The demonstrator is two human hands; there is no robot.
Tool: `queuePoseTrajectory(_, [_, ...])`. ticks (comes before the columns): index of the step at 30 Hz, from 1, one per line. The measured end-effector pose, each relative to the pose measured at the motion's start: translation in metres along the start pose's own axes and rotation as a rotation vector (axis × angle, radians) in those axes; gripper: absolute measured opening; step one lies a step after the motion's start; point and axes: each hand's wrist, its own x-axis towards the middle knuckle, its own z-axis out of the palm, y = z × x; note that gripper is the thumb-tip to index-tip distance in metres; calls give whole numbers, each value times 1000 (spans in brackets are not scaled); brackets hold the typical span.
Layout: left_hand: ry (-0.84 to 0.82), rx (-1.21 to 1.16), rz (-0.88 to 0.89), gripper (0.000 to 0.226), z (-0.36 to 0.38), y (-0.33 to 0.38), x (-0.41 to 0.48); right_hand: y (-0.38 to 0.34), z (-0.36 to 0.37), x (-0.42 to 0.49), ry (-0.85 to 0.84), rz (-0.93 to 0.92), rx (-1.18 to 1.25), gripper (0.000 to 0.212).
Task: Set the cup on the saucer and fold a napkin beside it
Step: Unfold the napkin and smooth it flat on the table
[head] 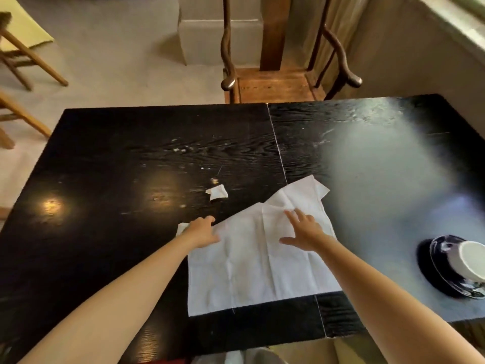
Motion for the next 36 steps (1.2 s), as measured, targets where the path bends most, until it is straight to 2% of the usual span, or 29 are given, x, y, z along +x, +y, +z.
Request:
queuePoseTrajectory(4, [177,93,29,54,35,-11,-1,-2,32,-1,10,-35,11,83])
queuePoseTrajectory(7, [281,109,78,24,46,-7,-4,1,44,-2,114,-44,60,70])
queuePoseTrajectory(10, [427,125,234,14,59,0,-16,5,39,-1,168,7,158,55])
queuePoseTrajectory(12, [568,252,395,6,75,5,-27,7,30,0,227,56,192,52])
queuePoseTrajectory(14, [654,437,552,10,101,6,-36,9,17,2,330,62,192,47])
queuePoseTrajectory(16, [676,513,655,15,126,4,-43,9,4,5,442,-6,147,43])
queuePoseTrajectory(18, [599,529,712,10,147,3,-51,8,-4,12,510,-114,77,44])
queuePoseTrajectory(21, [426,516,614,29,170,5,-61,2,-10,24,513,-222,-102,60])
queuePoseTrajectory(23, [383,411,568,23,170,6,-68,0,-13,29,430,-232,-241,64])
queuePoseTrajectory(24, [344,320,537,22,169,5,-67,-1,-13,31,372,-236,-317,58])
queuePoseTrajectory(26, [392,50,451,30,163,3,-65,3,-9,33,309,-243,-410,40])
queuePoseTrajectory(27, [466,-80,372,28,157,4,-62,5,-4,32,316,-236,-401,35])
queuePoseTrajectory(29, [604,-309,136,33,141,6,-50,13,8,25,368,-212,-333,26])
queuePoseTrajectory(30, [607,-419,-2,39,131,9,-43,17,16,19,395,-204,-309,20])
queuePoseTrajectory(32, [494,-522,-172,50,114,12,-27,26,30,5,465,-195,-290,9])
queuePoseTrajectory(33, [408,-511,-181,52,109,14,-21,30,37,-3,470,-186,-289,7])
queuePoseTrajectory(36, [132,-367,-24,41,102,21,-13,40,48,-21,211,-139,-287,17])
